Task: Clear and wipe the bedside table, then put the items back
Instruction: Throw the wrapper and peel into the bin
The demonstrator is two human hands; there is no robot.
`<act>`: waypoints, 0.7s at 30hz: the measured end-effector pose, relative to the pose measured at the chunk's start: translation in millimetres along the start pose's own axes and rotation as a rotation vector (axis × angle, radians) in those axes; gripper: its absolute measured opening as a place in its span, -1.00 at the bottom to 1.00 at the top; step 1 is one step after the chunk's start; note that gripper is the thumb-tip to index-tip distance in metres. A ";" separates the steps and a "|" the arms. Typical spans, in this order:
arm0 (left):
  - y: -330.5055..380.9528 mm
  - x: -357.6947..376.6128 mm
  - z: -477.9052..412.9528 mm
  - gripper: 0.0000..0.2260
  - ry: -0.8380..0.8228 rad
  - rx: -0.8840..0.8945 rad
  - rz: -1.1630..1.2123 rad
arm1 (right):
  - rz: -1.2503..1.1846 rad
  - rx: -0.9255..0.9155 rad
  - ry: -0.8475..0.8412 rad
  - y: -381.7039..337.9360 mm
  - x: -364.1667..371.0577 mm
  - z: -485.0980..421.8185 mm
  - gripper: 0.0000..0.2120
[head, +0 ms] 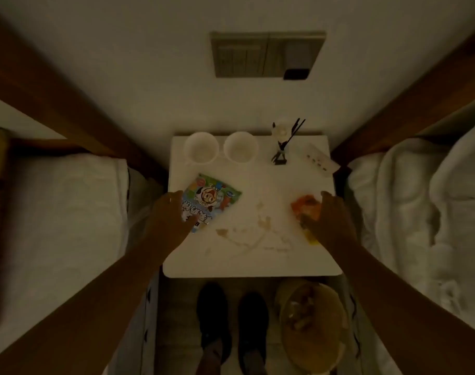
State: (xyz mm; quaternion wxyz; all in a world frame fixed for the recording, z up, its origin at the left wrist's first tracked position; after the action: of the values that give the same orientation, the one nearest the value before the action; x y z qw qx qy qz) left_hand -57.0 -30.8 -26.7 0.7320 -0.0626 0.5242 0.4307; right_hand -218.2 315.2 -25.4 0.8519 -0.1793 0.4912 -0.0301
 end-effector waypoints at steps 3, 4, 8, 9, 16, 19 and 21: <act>-17.7 13.8 -13.6 -0.36 0.028 -0.081 -0.001 | 0.066 0.054 -0.004 12.8 16.5 -11.3 -0.15; -22.5 18.1 -16.3 -0.33 0.008 -0.109 0.017 | 0.083 0.069 -0.007 16.4 21.8 -13.2 -0.16; -35.6 25.3 -27.6 -0.32 0.037 -0.177 0.019 | 0.115 0.076 0.059 15.6 28.5 -18.8 -0.25; -37.0 26.0 -27.1 -0.33 0.058 -0.187 -0.025 | 0.095 0.083 0.055 16.9 30.1 -18.9 -0.31; -31.2 27.1 -28.9 -0.61 0.050 -0.196 -0.008 | 0.007 -0.078 0.090 3.9 24.7 -14.7 -0.84; -27.2 30.0 -23.3 -0.78 -0.029 -0.237 0.115 | -0.207 0.016 0.178 8.7 17.6 -5.2 -0.82; -23.6 28.6 -12.3 -0.85 -0.051 -0.252 0.201 | -0.342 0.126 0.189 12.1 14.7 5.8 -0.79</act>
State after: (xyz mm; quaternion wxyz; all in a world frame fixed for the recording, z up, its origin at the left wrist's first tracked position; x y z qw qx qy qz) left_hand -47.0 -35.9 -64.1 0.6845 -0.0903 0.4510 0.5656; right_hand -207.2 324.7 -38.9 0.7939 -0.2027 0.5287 -0.2217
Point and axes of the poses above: each hand's wrist, its own z-axis away from the middle knuckle, its own x-axis out of the palm, y = z × x, the point moved 7 cm from there along -z, towards the middle knuckle, and after that the axes turned 9 degrees about -x, right-handed, at the moved point
